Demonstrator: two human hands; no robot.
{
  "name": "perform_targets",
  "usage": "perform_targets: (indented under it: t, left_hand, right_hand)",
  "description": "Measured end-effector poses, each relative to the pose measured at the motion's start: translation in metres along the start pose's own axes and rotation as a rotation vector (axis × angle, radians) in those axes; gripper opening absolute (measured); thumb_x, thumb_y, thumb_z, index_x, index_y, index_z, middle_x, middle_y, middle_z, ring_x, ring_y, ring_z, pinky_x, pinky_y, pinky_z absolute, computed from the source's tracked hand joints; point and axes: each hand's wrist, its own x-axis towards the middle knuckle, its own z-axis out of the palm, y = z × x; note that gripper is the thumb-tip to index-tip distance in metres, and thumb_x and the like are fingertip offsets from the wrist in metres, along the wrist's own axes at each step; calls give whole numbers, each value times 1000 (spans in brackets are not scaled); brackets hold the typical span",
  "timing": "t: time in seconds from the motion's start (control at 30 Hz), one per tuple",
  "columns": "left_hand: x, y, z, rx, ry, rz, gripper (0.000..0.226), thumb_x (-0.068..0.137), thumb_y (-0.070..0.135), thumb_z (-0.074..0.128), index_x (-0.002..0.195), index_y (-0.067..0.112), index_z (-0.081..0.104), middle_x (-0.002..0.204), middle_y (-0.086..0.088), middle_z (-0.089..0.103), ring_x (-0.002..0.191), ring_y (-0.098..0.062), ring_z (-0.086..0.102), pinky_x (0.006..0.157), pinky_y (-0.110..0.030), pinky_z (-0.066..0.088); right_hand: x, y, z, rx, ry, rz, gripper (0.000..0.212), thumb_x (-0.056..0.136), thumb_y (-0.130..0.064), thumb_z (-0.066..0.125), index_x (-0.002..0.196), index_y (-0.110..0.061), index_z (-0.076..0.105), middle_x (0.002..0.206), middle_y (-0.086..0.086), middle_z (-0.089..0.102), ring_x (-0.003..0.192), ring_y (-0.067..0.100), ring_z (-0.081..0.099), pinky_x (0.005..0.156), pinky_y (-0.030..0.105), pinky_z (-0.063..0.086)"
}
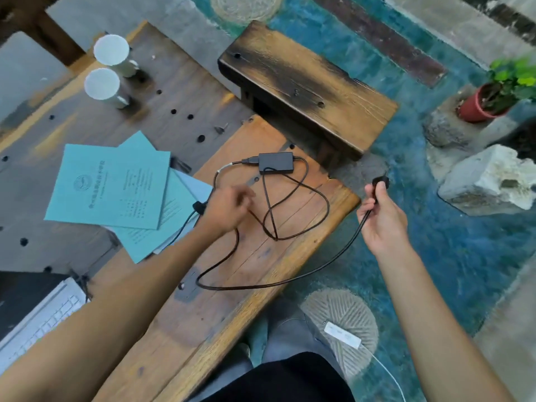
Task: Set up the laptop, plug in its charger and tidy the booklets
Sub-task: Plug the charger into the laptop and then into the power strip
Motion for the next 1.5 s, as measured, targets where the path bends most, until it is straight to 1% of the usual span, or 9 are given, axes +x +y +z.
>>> perform_targets:
  t: [0.1,0.27,0.43,0.67,0.9,1.03,1.13,1.3,1.5]
  left_hand:
    - [56,-5,-5,83,120,-18,27,94,15,55,120,17,63,114,-1,65,101,-17,62,85,-30,47]
    - [128,-4,-7,382,-89,84,57,85,46,66,137,39,42,134,3,56,120,-23,56,101,-44,50]
    - [143,12,5,520,-140,180,59,79,48,78,131,41,51,127,3,64,118,-24,57,100,-45,50]
    - [130,27,6,388,-187,194,60,88,24,76,140,6,53,135,-17,57,123,-32,52,102,-35,39]
    - [88,50,-14,182,-150,198,55,86,32,78,135,14,61,128,-8,65,108,-16,55,82,-19,40]
    - [52,70,-20,13,-172,254,52,87,36,77,134,22,62,126,0,68,110,-12,60,82,-18,45]
    - [17,86,-19,-100,-183,315,38,83,41,79,119,36,67,106,17,70,95,7,62,70,-5,46]
    - [-56,106,-7,-278,-136,360,23,73,47,84,87,56,71,83,38,69,77,16,62,67,-6,49]
    - [-133,102,38,-424,-164,341,45,64,48,90,99,24,74,94,5,76,77,-2,64,78,-27,56]
  right_hand:
    - [7,4,-10,9,17,26,15,101,-17,64,107,-3,64,89,6,69,51,2,52,50,11,45]
    - [19,11,-26,20,61,53,19,101,-18,63,111,-2,64,90,5,68,52,2,51,50,12,45]
    - [26,14,-39,29,91,61,20,101,-18,64,113,-2,64,91,6,69,52,3,52,50,13,46]
    - [20,13,-41,35,33,77,21,100,-21,64,110,-2,66,92,7,72,58,3,55,53,12,49]
    - [-2,6,-43,-124,-11,28,26,99,-30,66,112,-8,72,85,-3,74,57,1,55,49,14,47]
    - [-25,0,-57,-166,-22,-7,33,100,-36,62,120,-10,71,77,-9,68,53,1,49,45,12,41]
    - [-47,-1,-76,-153,-39,-15,33,101,-37,60,118,-10,70,76,-10,63,49,1,46,42,11,37]
    - [-103,5,-129,-175,-36,-66,33,100,-35,62,118,-8,70,75,-9,62,50,1,44,40,10,36]
    - [-177,31,-221,-194,67,-201,24,98,-23,68,113,-6,70,73,-5,67,53,4,48,45,13,38]
